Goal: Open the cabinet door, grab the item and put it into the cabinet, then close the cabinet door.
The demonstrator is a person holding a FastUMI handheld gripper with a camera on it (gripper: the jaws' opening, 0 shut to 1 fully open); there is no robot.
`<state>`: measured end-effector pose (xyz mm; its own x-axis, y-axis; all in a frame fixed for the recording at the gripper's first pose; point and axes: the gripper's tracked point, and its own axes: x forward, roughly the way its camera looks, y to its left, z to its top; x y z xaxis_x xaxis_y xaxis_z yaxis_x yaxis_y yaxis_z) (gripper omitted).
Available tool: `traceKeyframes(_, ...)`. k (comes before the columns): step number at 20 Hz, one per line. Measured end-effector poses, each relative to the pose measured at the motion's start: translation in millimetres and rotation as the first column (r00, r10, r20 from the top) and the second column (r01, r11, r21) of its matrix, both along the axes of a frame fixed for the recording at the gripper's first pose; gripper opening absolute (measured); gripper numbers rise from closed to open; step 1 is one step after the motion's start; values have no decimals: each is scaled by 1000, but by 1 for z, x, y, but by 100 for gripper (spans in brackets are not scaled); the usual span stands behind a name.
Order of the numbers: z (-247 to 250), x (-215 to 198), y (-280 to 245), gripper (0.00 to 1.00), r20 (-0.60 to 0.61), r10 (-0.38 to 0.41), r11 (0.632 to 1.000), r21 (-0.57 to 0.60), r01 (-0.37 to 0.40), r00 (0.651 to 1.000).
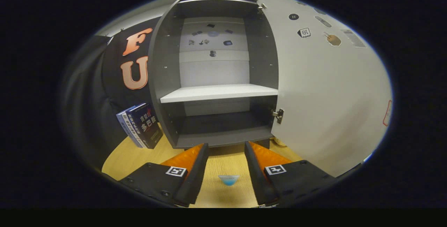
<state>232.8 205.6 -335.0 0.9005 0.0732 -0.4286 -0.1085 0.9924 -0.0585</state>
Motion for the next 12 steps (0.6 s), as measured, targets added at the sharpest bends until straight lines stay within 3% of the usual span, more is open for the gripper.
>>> traceKeyframes(5, -50, 3, -5, 100, -61, -10, 1000, -12, 9, 998)
traceKeyframes(12, -107, 1, -22, 98, -162, -44, 999, -19, 42, 986)
